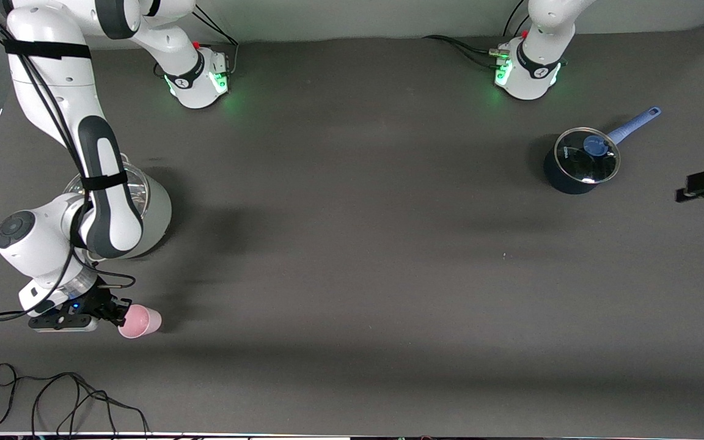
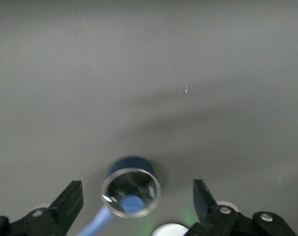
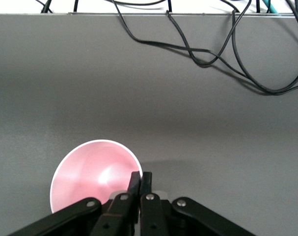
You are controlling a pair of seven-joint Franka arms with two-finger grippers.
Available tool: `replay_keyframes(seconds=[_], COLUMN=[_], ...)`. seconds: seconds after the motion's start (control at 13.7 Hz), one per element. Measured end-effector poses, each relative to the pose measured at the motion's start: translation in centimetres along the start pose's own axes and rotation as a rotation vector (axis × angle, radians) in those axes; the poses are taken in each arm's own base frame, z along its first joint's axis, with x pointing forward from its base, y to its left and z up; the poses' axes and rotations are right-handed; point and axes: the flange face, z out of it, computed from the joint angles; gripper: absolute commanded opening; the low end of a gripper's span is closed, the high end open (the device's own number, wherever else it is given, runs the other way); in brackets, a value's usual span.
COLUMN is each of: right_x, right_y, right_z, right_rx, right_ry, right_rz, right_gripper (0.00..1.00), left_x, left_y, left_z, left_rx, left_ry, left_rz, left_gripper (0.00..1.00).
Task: Transfer pink cup from left to right arm
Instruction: 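Lower the pink cup with the right gripper while the left gripper retracts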
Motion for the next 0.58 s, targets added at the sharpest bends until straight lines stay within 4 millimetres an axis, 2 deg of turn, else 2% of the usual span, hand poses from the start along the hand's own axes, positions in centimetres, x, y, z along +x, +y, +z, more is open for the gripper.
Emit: replay_keyframes(seconds=[0.22, 0.29, 0.44, 0.51, 0.58], right_x=[-0.4, -0.5, -0.6, -0.6, -0.7], right_y=[0.1, 0.1, 0.1, 0.2, 0.2], right_z=[0.9, 1.1, 1.4, 1.5, 1.6], right_rx=[-0.014, -0.015, -0.019, -0.024, -0.026], right_ry=[0.003, 0.001, 0.001, 0.007, 0.009], right_rz=[-0.003, -0.003, -0.003, -0.004, -0.004], right_gripper=[0.0, 0.0, 0.0, 0.33, 0.54], left_x=[0.0, 0.0, 0.1, 0.0, -0.1], left_y=[4.8, 5.7, 6.0, 5.8, 5.6], left_z=[1.2, 1.6, 2.2, 2.3, 2.4], left_rx=[0.032, 0.042, 0.061, 0.066, 0.07], left_ry=[-0.082, -0.097, -0.112, -0.119, -0.128], left_rz=[-0.098, -0.103, -0.106, -0.111, -0.114], left_gripper=[1.0, 1.0, 1.0, 1.0, 1.0])
